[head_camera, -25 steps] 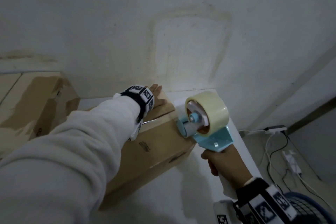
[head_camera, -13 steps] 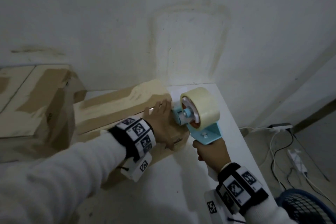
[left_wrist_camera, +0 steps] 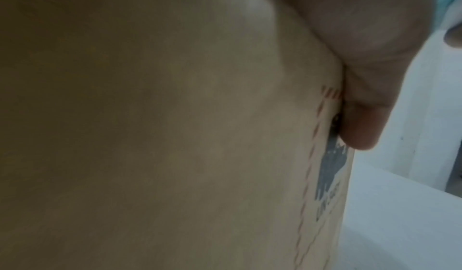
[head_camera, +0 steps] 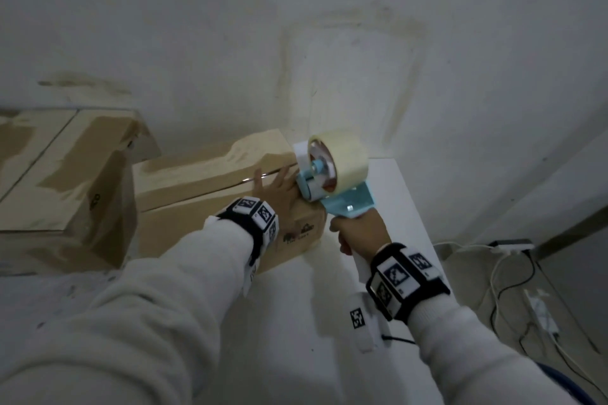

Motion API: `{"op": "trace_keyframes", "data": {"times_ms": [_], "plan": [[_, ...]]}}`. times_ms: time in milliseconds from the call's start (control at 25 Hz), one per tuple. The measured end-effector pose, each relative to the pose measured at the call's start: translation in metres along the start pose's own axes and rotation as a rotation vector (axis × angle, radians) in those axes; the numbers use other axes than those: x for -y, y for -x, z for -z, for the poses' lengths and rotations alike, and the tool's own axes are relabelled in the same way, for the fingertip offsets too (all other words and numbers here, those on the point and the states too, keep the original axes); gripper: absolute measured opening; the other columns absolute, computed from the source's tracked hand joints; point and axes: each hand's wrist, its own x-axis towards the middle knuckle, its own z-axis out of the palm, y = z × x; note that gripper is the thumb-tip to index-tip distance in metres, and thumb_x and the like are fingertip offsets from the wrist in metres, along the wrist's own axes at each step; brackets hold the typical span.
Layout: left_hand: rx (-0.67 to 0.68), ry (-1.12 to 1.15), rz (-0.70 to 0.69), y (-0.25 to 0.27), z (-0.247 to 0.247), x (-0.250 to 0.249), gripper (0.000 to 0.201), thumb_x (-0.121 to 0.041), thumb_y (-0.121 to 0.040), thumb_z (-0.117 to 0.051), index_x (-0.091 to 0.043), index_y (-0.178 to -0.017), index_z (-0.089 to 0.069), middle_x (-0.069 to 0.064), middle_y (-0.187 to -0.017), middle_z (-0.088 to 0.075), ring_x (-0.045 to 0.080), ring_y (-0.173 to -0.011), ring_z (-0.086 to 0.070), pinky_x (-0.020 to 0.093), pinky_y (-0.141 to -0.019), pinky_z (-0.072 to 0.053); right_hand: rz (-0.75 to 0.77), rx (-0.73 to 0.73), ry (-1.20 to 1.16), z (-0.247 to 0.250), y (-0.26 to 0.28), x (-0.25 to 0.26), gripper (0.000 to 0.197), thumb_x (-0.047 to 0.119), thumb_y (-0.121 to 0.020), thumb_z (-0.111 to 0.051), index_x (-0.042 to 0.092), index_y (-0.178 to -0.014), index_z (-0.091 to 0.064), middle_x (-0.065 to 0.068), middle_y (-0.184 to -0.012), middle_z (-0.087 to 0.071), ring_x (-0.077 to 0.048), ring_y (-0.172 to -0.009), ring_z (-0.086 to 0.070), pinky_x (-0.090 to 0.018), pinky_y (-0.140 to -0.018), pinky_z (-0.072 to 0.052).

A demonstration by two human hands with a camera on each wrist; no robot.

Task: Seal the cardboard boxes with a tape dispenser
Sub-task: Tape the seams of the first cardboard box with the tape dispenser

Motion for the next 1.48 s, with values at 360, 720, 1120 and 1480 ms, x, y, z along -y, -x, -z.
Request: {"op": "trace_keyframes", "data": {"times_ms": [360,720,1120,1480], "plan": [[-0.040,-0.042,0.002,-0.014,-0.017,0.007,0.106,-0.060,-0.075,-0.058,-0.026,-0.149,0.009,-0.007,-0.158,0.012,0.022,-0.147,0.011,0.068,-0.111,0.000,-0.021,-0.013,0.003,0.030,0.047,-0.026,0.025,-0.004,-0.072,-0.059,0.007,-0.052,-0.049,-0.005,-0.042,-0.044,-0.014,-0.035,-0.037,-0.016,-0.035,-0.034],[-0.129,-0.216,-0.191,-0.001,-0.010,-0.008,0.085,-0.045,-0.089,-0.047,-0.027,-0.150,0.009,0.000,-0.158,0.018,0.025,-0.146,0.012,0.062,-0.112,-0.002,-0.071,-0.028,-0.063,0.035,0.062,-0.058,0.023,-0.007,-0.072,-0.060,0.006,-0.055,-0.049,-0.010,-0.046,-0.047,-0.017,-0.040,-0.041,-0.017,-0.037,-0.038],[-0.024,-0.161,-0.290,-0.002,-0.008,-0.016,0.063,-0.024,-0.094,-0.042,-0.023,-0.150,-0.012,-0.004,-0.159,-0.004,0.023,-0.147,0.007,0.054,-0.117,-0.003,-0.013,-0.012,-0.067,0.044,0.073,-0.060,0.021,-0.007,-0.073,-0.057,0.004,-0.059,-0.045,-0.013,-0.050,-0.041,-0.019,-0.045,-0.037,-0.020,-0.039,-0.035],[-0.119,0.201,-0.112,-0.008,-0.016,-0.016,0.058,-0.039,-0.099,-0.021,-0.017,-0.151,-0.007,0.000,-0.160,0.002,0.017,-0.148,0.002,0.041,-0.120,-0.004,-0.190,-0.035,-0.139,0.022,0.053,-0.070,0.026,-0.003,-0.070,-0.060,0.008,-0.051,-0.045,-0.006,-0.038,-0.040,-0.021,-0.034,-0.036,-0.025,-0.043,-0.032]]}}
